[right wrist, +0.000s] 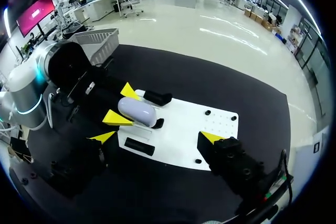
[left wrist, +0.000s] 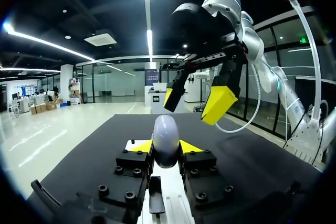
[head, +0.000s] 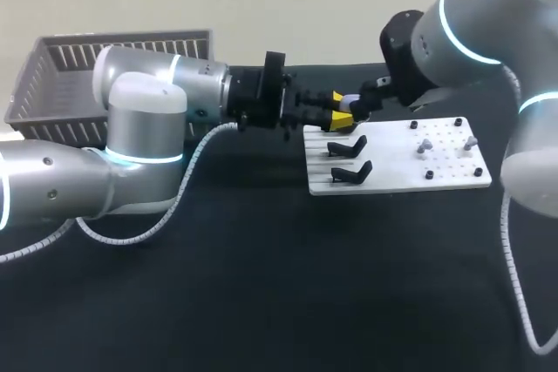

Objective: Pick up each earbud case from the left stands, insert the matching earbuds, close the lid, and place the case in the box.

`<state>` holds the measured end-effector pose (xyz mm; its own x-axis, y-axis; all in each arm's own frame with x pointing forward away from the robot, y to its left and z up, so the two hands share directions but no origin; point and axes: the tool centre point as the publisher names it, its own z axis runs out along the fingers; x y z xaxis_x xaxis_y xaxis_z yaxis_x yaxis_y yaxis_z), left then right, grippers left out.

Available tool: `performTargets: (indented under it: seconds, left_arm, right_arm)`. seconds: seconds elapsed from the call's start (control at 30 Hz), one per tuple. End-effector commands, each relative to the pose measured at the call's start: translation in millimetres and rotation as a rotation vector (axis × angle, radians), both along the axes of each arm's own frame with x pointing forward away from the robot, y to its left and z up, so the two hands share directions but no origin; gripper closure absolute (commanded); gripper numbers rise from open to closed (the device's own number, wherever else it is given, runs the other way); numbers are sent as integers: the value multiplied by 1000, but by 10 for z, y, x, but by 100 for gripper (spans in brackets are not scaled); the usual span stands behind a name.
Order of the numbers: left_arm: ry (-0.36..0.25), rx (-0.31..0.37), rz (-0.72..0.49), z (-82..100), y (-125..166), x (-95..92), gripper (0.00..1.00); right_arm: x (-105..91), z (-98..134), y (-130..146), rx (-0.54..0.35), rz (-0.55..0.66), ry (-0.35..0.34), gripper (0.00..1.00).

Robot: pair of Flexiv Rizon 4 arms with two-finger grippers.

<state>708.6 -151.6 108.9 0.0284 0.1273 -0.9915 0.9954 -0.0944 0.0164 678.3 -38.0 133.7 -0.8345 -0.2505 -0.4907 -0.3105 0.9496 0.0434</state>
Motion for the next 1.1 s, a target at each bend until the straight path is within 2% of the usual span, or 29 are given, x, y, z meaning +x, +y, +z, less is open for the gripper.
performTargets:
  seconds: [0.03, 1.1]
  left_arm:
    - [0, -2, 0, -7, -2, 7, 100]
    - [0, -2, 0, -7, -2, 7, 100]
  right_arm:
    - [64, -50, 29, -9, -9, -1, 0]
    - [143, -125, -65, 31, -40, -16, 0]
